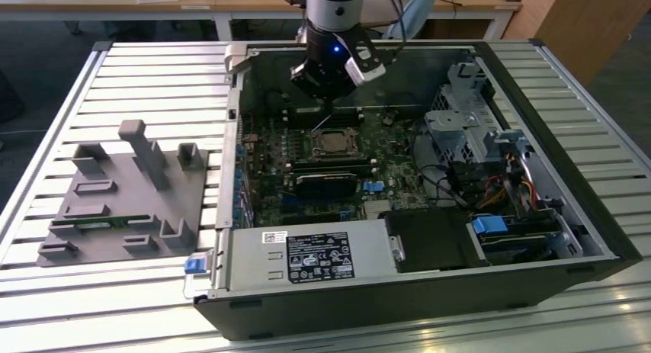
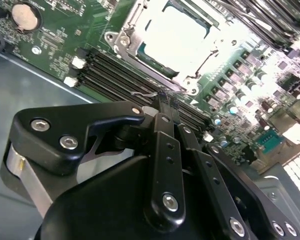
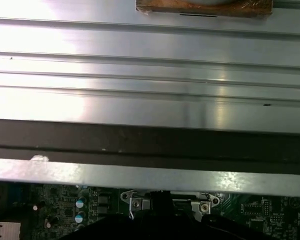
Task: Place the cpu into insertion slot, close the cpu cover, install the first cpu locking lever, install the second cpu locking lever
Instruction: 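Install the first cpu locking lever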
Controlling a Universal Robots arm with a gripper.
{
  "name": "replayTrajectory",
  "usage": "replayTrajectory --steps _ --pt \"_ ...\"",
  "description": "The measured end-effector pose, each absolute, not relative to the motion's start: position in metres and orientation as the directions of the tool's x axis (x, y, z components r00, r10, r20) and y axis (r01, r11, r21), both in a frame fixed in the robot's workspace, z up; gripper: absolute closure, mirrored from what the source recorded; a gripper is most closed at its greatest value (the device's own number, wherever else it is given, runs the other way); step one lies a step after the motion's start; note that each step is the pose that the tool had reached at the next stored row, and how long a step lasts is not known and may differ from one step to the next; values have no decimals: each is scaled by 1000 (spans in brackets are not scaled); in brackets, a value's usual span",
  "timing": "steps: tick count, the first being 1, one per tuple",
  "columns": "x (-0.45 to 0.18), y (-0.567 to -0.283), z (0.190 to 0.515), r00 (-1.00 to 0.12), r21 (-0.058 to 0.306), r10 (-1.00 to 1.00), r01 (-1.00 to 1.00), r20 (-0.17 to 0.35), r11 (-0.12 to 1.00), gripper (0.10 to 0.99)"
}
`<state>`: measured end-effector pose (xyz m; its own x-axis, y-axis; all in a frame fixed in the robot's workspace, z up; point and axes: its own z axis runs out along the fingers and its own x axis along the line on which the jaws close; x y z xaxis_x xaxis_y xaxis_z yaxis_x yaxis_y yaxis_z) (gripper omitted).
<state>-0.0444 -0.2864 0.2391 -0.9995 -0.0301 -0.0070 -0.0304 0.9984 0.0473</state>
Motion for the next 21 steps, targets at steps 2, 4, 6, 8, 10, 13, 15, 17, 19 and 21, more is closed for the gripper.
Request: replayTrajectory --steps 2,4,6,8,10,13,15,17,19,21 --pt "-42 -286 238 -1000 47 -30 -30 -7 998 965" --pt "-38 -286 238 -1000 47 -30 -30 -7 998 965" --pt "-35 -285 237 -1000 47 -30 -30 -7 998 965" --pt "-33 -285 236 -1000 47 -30 -30 -7 998 965" --pt "-31 -285 235 -1000 47 -30 -30 -7 998 965" --pt "-29 -285 232 -1000 47 -30 -30 -7 998 965" --pt "-28 -285 230 -1000 47 -30 -30 -7 998 965" --pt "-27 -284 228 -1000 47 -30 -30 -6 998 965" --pt "-25 -284 227 -1000 47 -30 -30 -6 998 965" --pt "-24 -284 226 -1000 47 -30 -30 -6 998 965"
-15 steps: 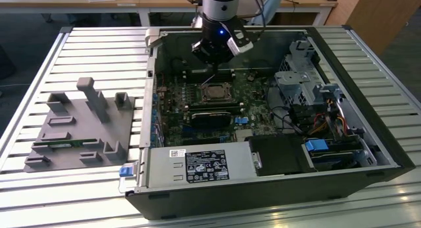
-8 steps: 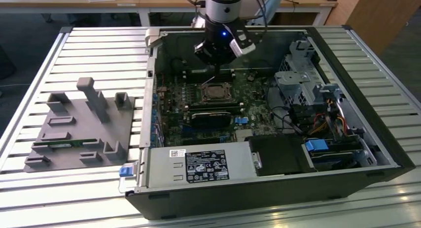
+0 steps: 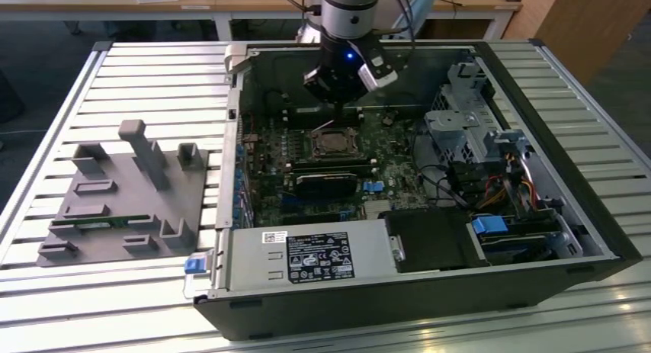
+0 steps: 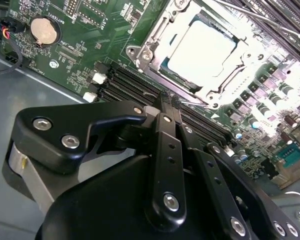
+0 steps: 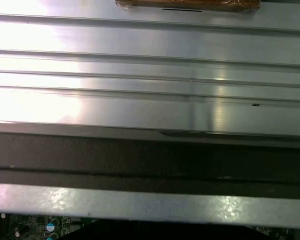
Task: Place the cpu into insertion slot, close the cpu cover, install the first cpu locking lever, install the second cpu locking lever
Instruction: 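Install the first cpu locking lever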
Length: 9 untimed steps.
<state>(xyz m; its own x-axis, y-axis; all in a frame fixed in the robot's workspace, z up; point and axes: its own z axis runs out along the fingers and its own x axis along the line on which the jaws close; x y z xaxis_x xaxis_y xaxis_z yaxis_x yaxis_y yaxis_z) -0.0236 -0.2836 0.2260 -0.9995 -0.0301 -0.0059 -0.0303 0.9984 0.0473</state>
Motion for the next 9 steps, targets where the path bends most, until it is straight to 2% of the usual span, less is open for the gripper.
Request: replayTrajectory --steps 9 --pt "-22 -284 225 -1000 47 -30 -30 -6 998 965"
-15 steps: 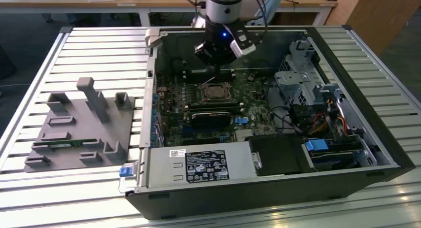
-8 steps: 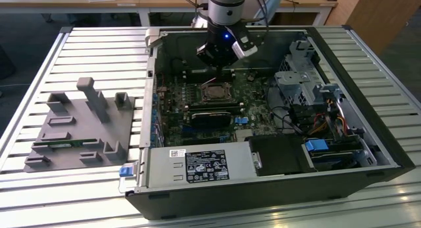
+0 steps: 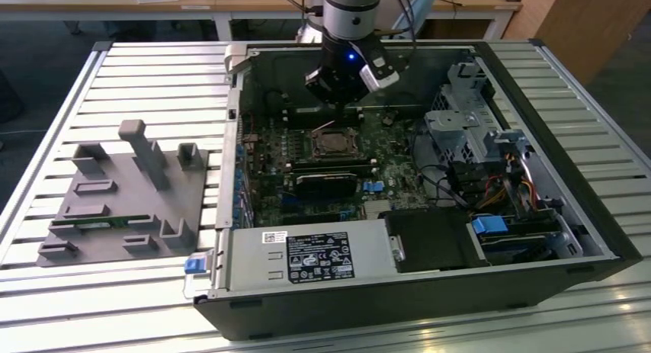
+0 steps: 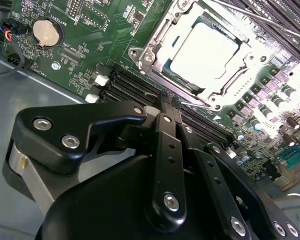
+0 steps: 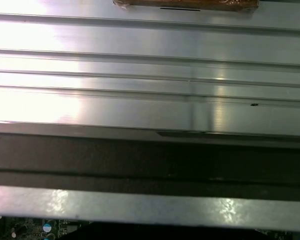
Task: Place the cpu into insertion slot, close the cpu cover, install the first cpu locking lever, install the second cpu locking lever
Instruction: 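Install the first cpu locking lever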
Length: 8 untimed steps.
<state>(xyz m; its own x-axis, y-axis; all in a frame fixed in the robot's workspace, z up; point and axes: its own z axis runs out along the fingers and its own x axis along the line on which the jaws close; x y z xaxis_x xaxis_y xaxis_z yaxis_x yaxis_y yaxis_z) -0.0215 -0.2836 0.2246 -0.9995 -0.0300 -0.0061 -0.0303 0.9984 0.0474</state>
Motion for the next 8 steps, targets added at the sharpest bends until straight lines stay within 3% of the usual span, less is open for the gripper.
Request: replayTrajectory --steps 8 --pt "-20 -283 223 -1000 47 -30 -30 -6 998 965"
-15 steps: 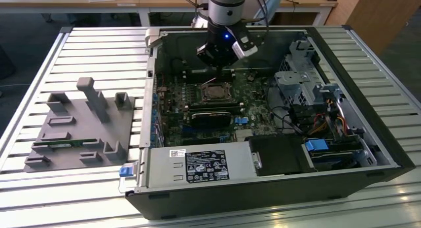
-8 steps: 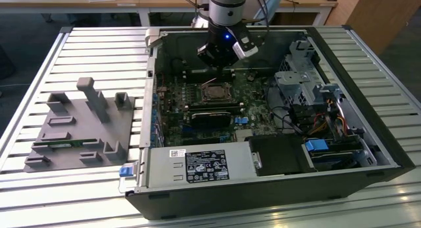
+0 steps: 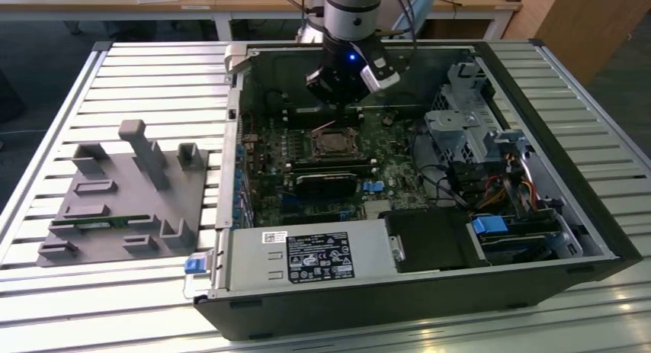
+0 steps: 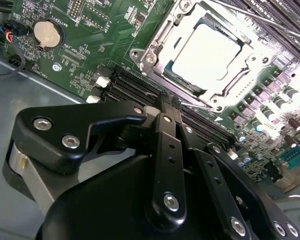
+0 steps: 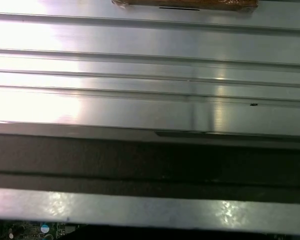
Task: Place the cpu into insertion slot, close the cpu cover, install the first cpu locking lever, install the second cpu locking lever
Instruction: 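Install the first cpu locking lever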
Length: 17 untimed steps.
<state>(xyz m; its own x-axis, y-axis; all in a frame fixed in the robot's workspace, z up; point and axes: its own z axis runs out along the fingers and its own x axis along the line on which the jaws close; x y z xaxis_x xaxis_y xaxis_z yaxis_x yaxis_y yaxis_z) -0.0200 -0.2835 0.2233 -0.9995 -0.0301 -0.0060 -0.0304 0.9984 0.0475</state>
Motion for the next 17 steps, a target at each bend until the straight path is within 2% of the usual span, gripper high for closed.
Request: replayTrajectory --steps 17 --pt "-15 -282 221 -1000 47 -30 -30 -5 998 965"
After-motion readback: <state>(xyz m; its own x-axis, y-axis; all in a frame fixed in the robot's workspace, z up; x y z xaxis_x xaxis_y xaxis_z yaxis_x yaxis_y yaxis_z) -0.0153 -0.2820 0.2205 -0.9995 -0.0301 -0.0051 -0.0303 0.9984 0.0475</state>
